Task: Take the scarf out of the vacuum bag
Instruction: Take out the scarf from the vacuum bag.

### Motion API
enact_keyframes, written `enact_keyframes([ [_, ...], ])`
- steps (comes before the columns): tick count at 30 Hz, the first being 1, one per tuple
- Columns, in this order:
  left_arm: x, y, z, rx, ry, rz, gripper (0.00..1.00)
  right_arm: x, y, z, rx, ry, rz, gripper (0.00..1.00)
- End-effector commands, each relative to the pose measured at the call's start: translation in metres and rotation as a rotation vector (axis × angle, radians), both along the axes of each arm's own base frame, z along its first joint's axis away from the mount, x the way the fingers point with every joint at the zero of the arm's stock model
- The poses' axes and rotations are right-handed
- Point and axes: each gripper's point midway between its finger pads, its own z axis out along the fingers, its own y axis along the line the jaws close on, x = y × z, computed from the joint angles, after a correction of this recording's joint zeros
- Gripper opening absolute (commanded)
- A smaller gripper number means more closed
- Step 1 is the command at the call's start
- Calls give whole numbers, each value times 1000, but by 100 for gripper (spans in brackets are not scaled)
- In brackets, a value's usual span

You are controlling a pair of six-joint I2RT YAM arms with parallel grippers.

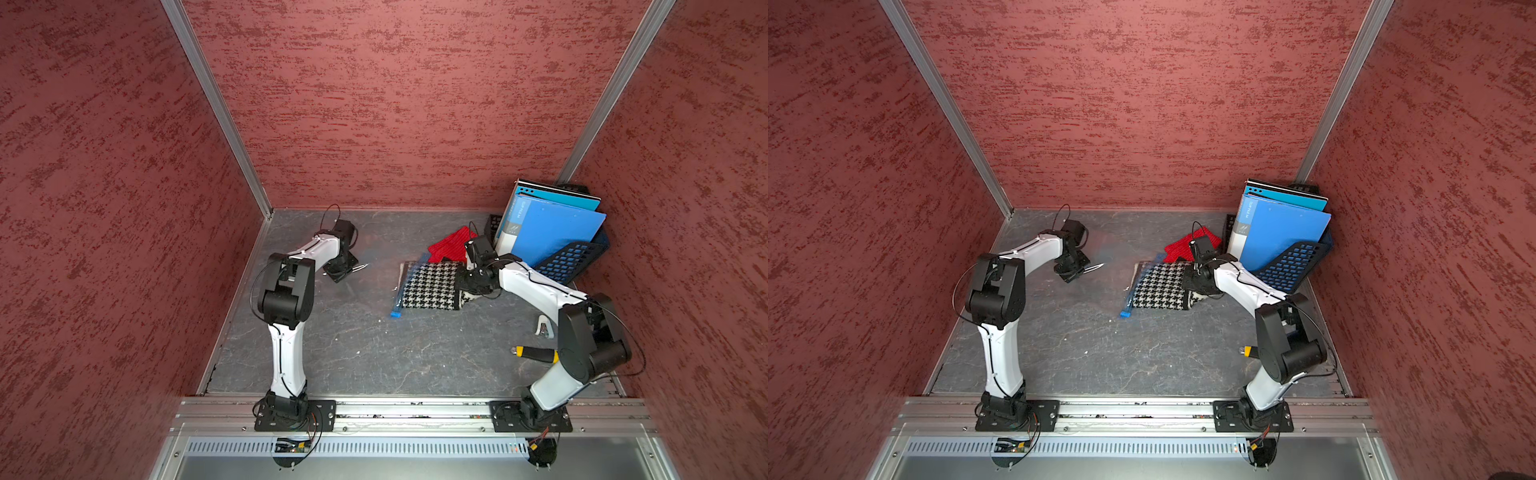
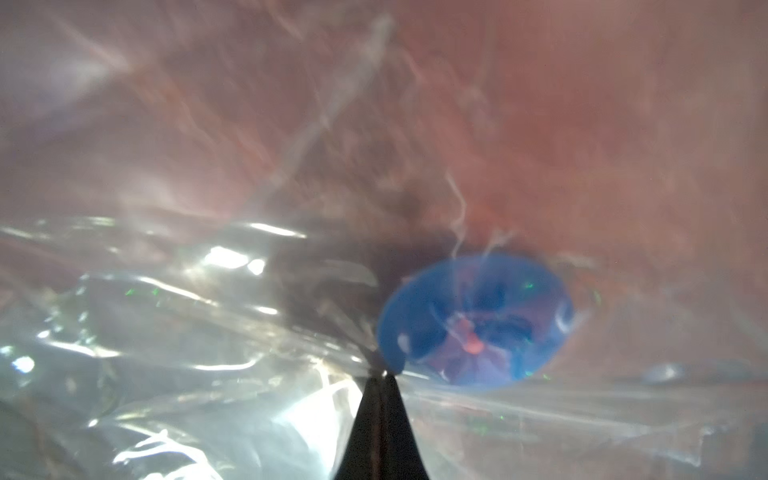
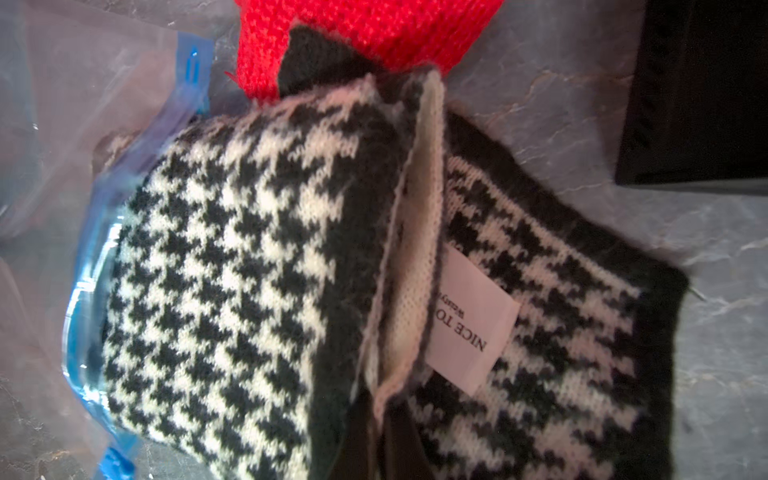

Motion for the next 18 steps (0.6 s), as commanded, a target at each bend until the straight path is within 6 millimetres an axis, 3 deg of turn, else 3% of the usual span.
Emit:
enact_keyframes([
  [1, 9, 24, -9, 38, 24, 5, 0, -2, -2, 0, -9, 8, 10, 0],
  [7, 33, 54, -7, 52, 4, 40, 0, -9, 17, -16, 81, 78, 54, 0],
  [11, 44, 56, -2, 35, -2, 42, 0, -20, 8, -18, 45, 115, 37, 0],
  [14, 43, 27, 29, 31, -39, -37, 0, -27, 8, -15, 44, 133, 51, 0],
  [18, 23, -57, 76, -11, -115, -219, 0, -30, 12, -13, 61, 145, 77, 0],
])
